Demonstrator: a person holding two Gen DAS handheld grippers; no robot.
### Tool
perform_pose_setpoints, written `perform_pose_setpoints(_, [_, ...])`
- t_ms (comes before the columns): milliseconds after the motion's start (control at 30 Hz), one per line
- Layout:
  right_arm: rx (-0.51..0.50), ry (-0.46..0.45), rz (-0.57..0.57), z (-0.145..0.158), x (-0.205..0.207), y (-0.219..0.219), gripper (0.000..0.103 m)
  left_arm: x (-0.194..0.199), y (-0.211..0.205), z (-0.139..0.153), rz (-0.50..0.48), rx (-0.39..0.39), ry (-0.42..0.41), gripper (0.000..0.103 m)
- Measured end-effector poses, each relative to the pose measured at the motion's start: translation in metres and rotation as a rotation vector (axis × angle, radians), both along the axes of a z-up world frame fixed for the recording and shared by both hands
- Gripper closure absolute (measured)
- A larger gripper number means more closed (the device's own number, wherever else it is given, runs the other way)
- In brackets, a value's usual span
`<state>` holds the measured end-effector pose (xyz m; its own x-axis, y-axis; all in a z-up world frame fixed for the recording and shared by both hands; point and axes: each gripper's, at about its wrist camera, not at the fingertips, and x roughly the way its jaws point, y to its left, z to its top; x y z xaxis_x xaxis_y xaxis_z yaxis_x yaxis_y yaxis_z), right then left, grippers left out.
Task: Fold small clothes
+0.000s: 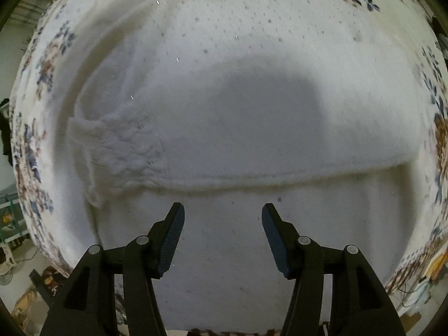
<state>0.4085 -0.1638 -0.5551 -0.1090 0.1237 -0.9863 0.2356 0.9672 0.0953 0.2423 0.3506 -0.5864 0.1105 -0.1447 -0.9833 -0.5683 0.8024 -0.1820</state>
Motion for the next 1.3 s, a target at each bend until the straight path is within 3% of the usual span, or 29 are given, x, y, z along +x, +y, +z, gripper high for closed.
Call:
perform_pose_setpoints(200, [0.009, -0.033, 0.064, 0.005, 0.002, 0.034, 0.043, 0.022, 0.059, 0.073, 0.107, 0.113, -0.197, 0.096])
perform_pose_setpoints(300, [0.031, -0.064, 0.089, 0.010, 0.010, 0.055, 0.043, 0.039, 0.094, 0.091, 0.145, 0.142, -0.279, 0.096])
perform_pose_setpoints(433, [0.061, -0.088, 0.104, -0.001, 0.026, 0.086, 0.043, 0.060, 0.125, 0.080, 0.165, 0.099, -0.306, 0.090])
perform_pose_setpoints(500, [0.065, -0.097, 0.125, -0.010, 0.038, 0.109, 0.043, 0.069, 0.130, 0.068, 0.182, 0.051, -0.293, 0.078])
perform_pose_setpoints(633, [0.026, -0.063, 0.190, -0.033, 0.059, 0.155, 0.044, 0.061, 0.141, 0.056, 0.298, 0.001, -0.289, 0.071])
perform_pose_setpoints(733, [-0.020, -0.084, 0.223, -0.034, 0.063, 0.174, 0.085, 0.039, 0.153, 0.050, 0.417, -0.054, -0.299, 0.053])
perform_pose_setpoints(767, [-0.035, -0.103, 0.230, -0.029, 0.063, 0.180, 0.094, 0.030, 0.154, 0.049, 0.450, -0.069, -0.307, 0.043])
perform_pose_setpoints(867, [-0.006, -0.166, 0.235, -0.008, 0.062, 0.195, 0.098, 0.025, 0.146, 0.042, 0.455, -0.088, -0.299, 0.039])
perform_pose_setpoints(967, [0.007, -0.204, 0.281, 0.002, 0.062, 0.210, 0.098, 0.030, 0.139, 0.030, 0.451, -0.101, -0.275, 0.038])
perform_pose_setpoints(1100, [0.030, -0.123, 0.288, -0.014, 0.062, 0.195, 0.096, 0.042, 0.130, 0.018, 0.451, -0.132, -0.264, 0.038])
perform_pose_setpoints(1200, [0.111, -0.118, 0.194, -0.001, 0.060, 0.157, 0.071, 0.050, 0.125, 0.014, 0.446, -0.158, -0.265, 0.038])
perform_pose_setpoints(1233, [0.115, -0.125, 0.156, 0.005, 0.058, 0.143, 0.056, 0.052, 0.123, 0.014, 0.441, -0.160, -0.264, 0.038])
perform_pose_setpoints(1300, [0.112, -0.134, 0.076, 0.017, 0.050, 0.105, 0.053, 0.057, 0.121, 0.008, 0.437, -0.177, -0.261, 0.038])
